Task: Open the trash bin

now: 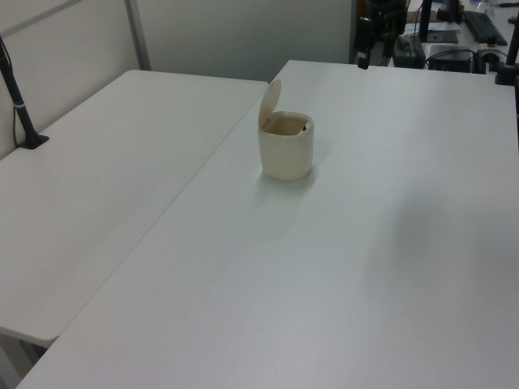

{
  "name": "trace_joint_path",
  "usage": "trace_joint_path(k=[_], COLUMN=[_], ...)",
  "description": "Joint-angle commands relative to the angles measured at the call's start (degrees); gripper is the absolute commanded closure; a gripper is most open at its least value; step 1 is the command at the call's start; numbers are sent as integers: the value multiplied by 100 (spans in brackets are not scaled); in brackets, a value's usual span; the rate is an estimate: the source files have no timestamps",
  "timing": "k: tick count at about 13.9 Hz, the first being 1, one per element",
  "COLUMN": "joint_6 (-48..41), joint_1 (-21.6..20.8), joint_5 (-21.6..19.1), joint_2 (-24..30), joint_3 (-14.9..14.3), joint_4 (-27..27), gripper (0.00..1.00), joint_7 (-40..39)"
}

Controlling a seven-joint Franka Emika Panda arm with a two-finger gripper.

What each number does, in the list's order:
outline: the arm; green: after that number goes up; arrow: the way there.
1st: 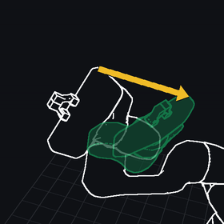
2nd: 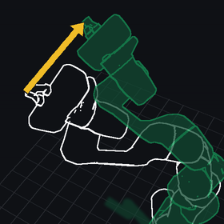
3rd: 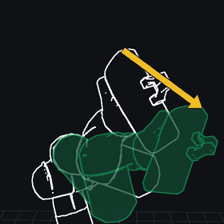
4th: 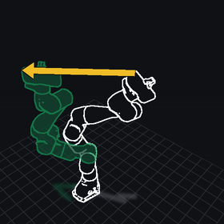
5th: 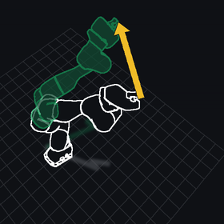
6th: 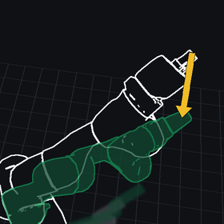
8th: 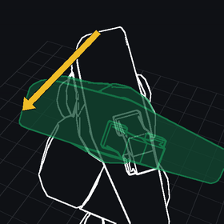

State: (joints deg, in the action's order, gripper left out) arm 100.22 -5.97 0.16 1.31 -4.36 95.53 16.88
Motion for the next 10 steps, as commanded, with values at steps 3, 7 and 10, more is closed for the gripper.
trace_joint_path(k=[3,7,10], joint_6=[-99,-116,-107], joint_1=[254,236,245], joint_5=[-69,-33,-25], joint_2=[168,142,124], joint_3=[32,32,32], joint_4=[168,168,168], gripper=[0,0,0], joint_7=[-1782,-2074,-2101])
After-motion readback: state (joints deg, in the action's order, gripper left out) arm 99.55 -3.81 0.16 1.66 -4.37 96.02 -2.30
